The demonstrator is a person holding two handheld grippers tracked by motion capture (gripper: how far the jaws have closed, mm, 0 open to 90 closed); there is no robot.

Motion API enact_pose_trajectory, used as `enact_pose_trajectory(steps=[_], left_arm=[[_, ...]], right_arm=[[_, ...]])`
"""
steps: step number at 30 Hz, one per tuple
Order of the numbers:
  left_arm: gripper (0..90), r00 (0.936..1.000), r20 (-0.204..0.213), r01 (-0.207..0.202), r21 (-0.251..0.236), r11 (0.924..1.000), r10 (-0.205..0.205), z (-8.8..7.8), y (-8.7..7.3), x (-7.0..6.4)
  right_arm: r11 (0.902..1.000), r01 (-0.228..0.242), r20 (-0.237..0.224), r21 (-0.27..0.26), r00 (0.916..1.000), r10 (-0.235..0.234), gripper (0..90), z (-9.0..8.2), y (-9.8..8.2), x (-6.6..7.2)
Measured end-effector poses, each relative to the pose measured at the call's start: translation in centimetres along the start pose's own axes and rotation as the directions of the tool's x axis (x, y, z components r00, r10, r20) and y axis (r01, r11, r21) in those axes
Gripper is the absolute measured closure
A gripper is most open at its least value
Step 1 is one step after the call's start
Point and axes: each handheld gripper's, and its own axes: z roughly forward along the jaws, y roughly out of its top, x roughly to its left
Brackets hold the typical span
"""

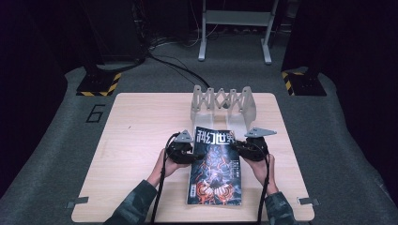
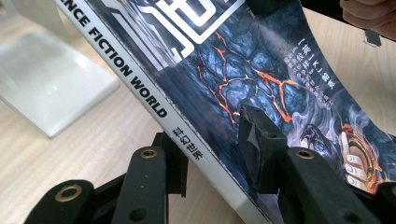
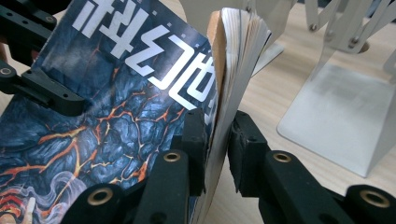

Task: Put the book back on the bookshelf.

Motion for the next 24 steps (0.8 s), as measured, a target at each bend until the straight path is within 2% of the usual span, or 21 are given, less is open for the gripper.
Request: enact_pose_trajectory(steps=[4,5,9,12,14,15,17,21,24], left_arm=[[64.9,0.9997,-0.019,-0.016,-0.021,0.9997,0.015,-0.2,0.2,-0.4],[64.9,0.9994,-0.021,-0.030,-0.023,0.9993,0.029,-0.2,0.2,-0.3],[64.9,0.9991,-0.026,-0.033,-0.030,0.9990,0.033,-0.4,0.3,-0.5],[65.0,0.9966,-0.055,-0.064,-0.050,0.9967,0.061,-0.7,0.5,-0.7],[65.0,0.9965,-0.053,-0.067,-0.045,0.9967,0.065,-0.8,0.5,-0.7],[65.0,0.9944,-0.066,-0.086,-0.052,0.9949,0.082,-0.9,0.6,-0.8],[65.0,0.9928,-0.080,-0.094,-0.063,0.9936,0.089,-1.0,0.7,-1.0],[65.1,0.9877,-0.098,-0.129,-0.065,0.9895,0.122,-1.4,1.0,-1.2],[65.1,0.9859,-0.108,-0.137,-0.072,0.9880,0.128,-1.5,1.1,-1.3]], right_arm=[[0.9998,0.016,0.013,-0.012,0.9998,-0.016,77.5,-0.3,0.2,0.1],[0.9998,0.014,0.012,-0.013,0.9998,-0.013,77.5,-0.4,0.2,0.2],[0.9991,0.036,0.021,-0.024,0.9991,-0.036,77.6,-0.5,0.5,0.3],[0.9982,0.054,0.030,-0.027,0.9981,-0.053,77.6,-0.7,0.8,0.4],[0.9979,0.057,0.032,-0.030,0.9979,-0.056,77.6,-0.8,0.9,0.5],[0.9969,0.071,0.037,-0.036,0.9969,-0.069,77.6,-1.0,1.1,0.6],[0.9947,0.092,0.044,-0.046,0.9950,-0.090,77.6,-1.1,1.3,0.7],[0.9930,0.101,0.053,-0.062,0.9938,-0.098,77.7,-1.3,1.5,0.9],[0.9909,0.114,0.060,-0.071,0.9921,-0.110,77.8,-1.6,1.7,0.9]])
